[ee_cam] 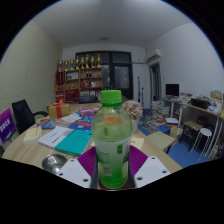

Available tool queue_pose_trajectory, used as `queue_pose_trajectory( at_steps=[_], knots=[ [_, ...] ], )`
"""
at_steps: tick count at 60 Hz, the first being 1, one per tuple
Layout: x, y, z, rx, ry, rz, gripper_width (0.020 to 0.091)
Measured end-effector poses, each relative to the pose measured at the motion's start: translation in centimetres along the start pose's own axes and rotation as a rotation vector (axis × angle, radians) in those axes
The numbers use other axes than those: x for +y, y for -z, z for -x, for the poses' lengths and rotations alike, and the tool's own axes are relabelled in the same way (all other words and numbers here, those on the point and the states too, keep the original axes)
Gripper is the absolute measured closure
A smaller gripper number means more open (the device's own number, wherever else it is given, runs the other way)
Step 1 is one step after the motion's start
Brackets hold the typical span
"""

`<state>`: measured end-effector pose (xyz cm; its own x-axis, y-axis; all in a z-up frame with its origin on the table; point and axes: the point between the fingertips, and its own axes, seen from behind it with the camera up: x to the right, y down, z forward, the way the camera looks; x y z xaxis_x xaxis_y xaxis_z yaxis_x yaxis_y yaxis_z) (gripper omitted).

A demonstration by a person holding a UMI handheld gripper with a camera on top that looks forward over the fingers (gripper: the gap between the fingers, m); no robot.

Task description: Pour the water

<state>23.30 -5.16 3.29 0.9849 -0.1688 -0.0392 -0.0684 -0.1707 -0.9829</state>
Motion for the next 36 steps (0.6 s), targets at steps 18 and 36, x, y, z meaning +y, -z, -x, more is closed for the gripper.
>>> queue_pose_trajectory(
  at_steps=[18,36],
  knots=[
    [1.8,0.4,-0.1,0.012,-0.057,0.179,0.0373],
    [-1.6,12.9,0.3,0.093,-0.049,0.214,0.0272]
  ],
)
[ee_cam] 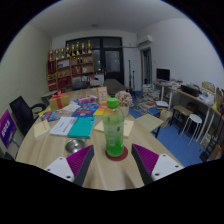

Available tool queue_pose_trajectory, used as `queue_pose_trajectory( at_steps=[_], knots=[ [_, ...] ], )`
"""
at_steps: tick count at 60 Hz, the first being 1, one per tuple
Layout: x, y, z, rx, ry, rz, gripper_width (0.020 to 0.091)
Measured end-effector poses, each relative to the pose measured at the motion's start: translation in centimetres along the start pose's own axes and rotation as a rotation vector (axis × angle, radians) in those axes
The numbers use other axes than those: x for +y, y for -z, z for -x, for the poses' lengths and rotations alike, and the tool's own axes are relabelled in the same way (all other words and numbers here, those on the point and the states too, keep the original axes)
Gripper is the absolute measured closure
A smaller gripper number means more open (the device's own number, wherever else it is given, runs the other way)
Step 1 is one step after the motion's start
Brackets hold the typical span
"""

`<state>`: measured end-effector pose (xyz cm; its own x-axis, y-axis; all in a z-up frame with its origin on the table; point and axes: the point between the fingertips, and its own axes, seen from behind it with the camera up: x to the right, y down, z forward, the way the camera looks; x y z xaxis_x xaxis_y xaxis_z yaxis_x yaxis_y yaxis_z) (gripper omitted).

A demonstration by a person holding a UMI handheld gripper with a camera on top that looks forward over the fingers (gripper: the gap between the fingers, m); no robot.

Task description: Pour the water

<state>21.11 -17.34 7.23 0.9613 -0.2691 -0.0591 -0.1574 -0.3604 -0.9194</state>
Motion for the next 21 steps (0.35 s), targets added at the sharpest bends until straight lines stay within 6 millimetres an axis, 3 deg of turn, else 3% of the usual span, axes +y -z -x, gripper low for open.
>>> queue_pose_trajectory(
  at_steps=[6,21],
  knots=[
    [1.4,5.2,2.0,0.012,-0.006,0.009,0.0271],
    [3.3,19.1,9.3,0.001,-0.033,0.031,0.0268]
  ],
)
